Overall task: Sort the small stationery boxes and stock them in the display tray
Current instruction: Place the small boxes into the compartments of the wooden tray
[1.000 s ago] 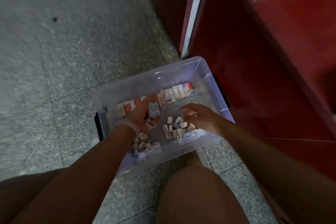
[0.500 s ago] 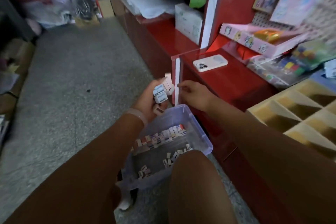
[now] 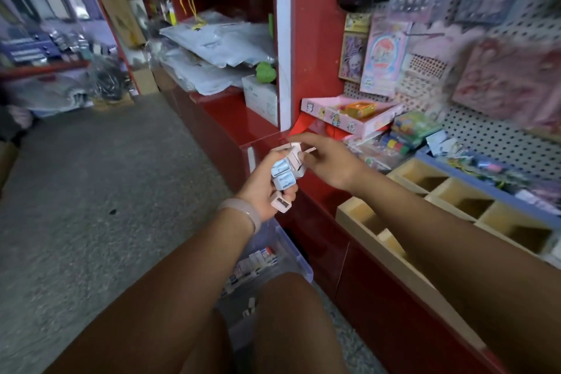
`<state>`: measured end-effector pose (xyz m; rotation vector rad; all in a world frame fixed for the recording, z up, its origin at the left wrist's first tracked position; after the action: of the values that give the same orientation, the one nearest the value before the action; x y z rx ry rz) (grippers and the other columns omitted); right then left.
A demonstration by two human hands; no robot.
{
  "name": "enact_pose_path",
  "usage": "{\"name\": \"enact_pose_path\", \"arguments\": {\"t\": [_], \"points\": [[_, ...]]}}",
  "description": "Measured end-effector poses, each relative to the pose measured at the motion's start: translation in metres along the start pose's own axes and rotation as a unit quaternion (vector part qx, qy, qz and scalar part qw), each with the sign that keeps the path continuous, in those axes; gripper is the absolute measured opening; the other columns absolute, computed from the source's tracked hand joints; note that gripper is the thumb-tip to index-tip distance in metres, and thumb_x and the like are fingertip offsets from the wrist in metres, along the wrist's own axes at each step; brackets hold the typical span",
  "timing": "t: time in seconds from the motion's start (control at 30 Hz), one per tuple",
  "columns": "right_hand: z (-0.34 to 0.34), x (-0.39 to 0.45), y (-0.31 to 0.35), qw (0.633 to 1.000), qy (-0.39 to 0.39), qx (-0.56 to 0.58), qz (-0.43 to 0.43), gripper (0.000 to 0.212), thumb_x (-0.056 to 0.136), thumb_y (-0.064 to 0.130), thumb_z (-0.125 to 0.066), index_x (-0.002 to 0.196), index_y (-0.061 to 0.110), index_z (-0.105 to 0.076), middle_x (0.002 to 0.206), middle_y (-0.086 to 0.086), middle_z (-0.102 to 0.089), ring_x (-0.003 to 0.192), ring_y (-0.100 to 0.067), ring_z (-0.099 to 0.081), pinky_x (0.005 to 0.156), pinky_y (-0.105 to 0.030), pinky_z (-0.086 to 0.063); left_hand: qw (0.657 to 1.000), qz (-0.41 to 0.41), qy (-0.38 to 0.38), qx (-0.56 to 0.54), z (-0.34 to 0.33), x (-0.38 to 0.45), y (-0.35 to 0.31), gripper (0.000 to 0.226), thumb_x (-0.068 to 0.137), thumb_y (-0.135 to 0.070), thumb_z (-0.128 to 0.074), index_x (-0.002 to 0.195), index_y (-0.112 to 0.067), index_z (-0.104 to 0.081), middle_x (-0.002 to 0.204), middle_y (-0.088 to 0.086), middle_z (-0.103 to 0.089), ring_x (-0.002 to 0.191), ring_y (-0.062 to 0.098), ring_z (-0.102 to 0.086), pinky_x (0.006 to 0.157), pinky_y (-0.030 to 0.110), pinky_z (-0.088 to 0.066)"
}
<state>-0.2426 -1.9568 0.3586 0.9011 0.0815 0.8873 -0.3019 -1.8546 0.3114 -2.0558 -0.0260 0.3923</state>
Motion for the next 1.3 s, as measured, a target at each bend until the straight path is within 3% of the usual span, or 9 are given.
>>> {"name": "enact_pose_path", "arguments": {"t": [0.07, 0.2, 0.37, 0.47, 0.63, 0.73, 0.93, 1.1, 1.3], "points": [[0.024, -0.011, -0.013, 0.999, -0.019, -0.015, -0.02, 0.038, 0.091, -0.006, -0.044, 0.124, 0.006, -0.057, 0.106, -0.004, -0.061, 0.089, -0.01, -0.056, 0.08, -0.01, -0.037, 1.0, 0.02, 0.018, -0.002, -0.026, 0.012, 0.009, 0.022, 0.091, -0.035, -0.047, 0.078, -0.019, -0.054, 0.063, 0.0, -0.044, 0.033, 0.008, -0.035, 0.033, 0.013, -0.023], [0.074, -0.036, -0.039, 0.996, -0.06, -0.033, -0.065, 0.034, 0.092, -0.005, -0.045, 0.123, 0.005, -0.057, 0.103, 0.001, -0.054, 0.09, -0.008, -0.049, 0.075, -0.002, -0.034, 0.995, 0.065, 0.075, -0.007, -0.084, 0.034, 0.031, 0.021, 0.09, -0.035, -0.048, 0.073, -0.022, -0.047, 0.065, -0.002, -0.036, 0.034, 0.007, -0.031, 0.032, 0.014, -0.024], [0.117, -0.067, -0.082, 0.97, -0.174, 0.053, -0.163, 0.02, 0.093, 0.004, -0.051, 0.104, 0.019, -0.058, 0.088, -0.002, -0.054, 0.084, -0.021, -0.054, 0.078, -0.037, -0.054, 0.987, 0.112, 0.115, -0.029, -0.142, 0.051, 0.055, 0.026, 0.091, -0.027, -0.047, 0.066, -0.022, -0.043, 0.052, -0.007, -0.034, 0.032, 0.004, -0.031, 0.032, 0.012, -0.023], [0.129, -0.081, -0.097, 0.942, -0.229, 0.13, -0.21, 0.014, 0.094, 0.004, -0.05, 0.099, 0.017, -0.054, 0.087, -0.009, -0.054, 0.078, -0.02, -0.056, 0.062, -0.023, -0.052, 0.985, 0.12, 0.122, -0.017, -0.159, 0.057, 0.066, 0.019, 0.09, -0.03, -0.048, 0.073, -0.022, -0.047, 0.065, -0.004, -0.033, 0.033, 0.005, -0.033, 0.034, 0.012, -0.023], [0.127, -0.113, -0.11, 0.908, -0.272, 0.213, -0.237, 0.009, 0.096, 0.006, -0.048, 0.103, 0.01, -0.051, 0.088, -0.009, -0.055, 0.067, -0.015, -0.06, 0.067, -0.027, -0.054, 0.984, 0.12, 0.133, 0.003, -0.154, 0.065, 0.079, 0.019, 0.088, -0.036, -0.047, 0.077, -0.02, -0.05, 0.07, -0.001, -0.038, 0.032, 0.007, -0.036, 0.034, 0.013, -0.022], [0.121, -0.135, -0.119, 0.899, -0.267, 0.252, -0.24, 0.018, 0.095, 0.003, -0.048, 0.113, 0.005, -0.051, 0.091, -0.014, -0.055, 0.072, -0.017, -0.06, 0.061, -0.018, -0.052, 0.984, 0.122, 0.128, 0.001, -0.143, 0.07, 0.084, 0.02, 0.087, -0.032, -0.046, 0.07, -0.02, -0.046, 0.061, -0.003, -0.036, 0.032, 0.006, -0.033, 0.035, 0.014, -0.019], [0.094, -0.145, -0.142, 0.869, -0.181, 0.399, -0.23, 0.023, 0.095, 0.011, -0.047, 0.115, 0.019, -0.055, 0.106, -0.009, -0.059, 0.097, -0.017, -0.062, 0.082, -0.026, -0.054, 0.987, 0.117, 0.111, -0.024, -0.105, 0.08, 0.09, 0.022, 0.086, -0.032, -0.046, 0.07, -0.017, -0.05, 0.054, -0.003, -0.038, 0.032, 0.006, -0.031, 0.036, 0.014, -0.016], [0.059, -0.127, -0.153, 0.825, -0.145, 0.494, -0.233, 0.027, 0.096, 0.006, -0.041, 0.115, 0.018, -0.056, 0.1, -0.002, -0.064, 0.092, -0.012, -0.063, 0.084, -0.026, -0.053, 0.985, 0.117, 0.12, -0.043, -0.066, 0.09, 0.088, 0.016, 0.077, -0.031, -0.052, 0.068, -0.019, -0.047, 0.061, -0.002, -0.033, 0.033, 0.005, -0.032, 0.034, 0.012, -0.019], [0.047, -0.104, -0.172, 0.838, -0.133, 0.468, -0.248, 0.03, 0.096, 0.005, -0.043, 0.124, 0.014, -0.052, 0.102, -0.004, -0.061, 0.095, -0.014, -0.061, 0.089, -0.025, -0.05, 0.986, 0.109, 0.116, -0.039, -0.043, 0.114, 0.087, 0.031, 0.09, -0.036, -0.042, 0.07, -0.016, -0.056, 0.064, 0.001, -0.03, 0.033, 0.007, -0.031, 0.033, 0.014, -0.02]]}}
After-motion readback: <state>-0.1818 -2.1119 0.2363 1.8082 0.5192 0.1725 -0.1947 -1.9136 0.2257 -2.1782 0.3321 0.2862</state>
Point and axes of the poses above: each hand's wrist, its own x-axis towards the middle knuckle, its own z-axis out of the back of the hand, y = z × x, the point moved 3 cm from there along x, towards the middle knuckle
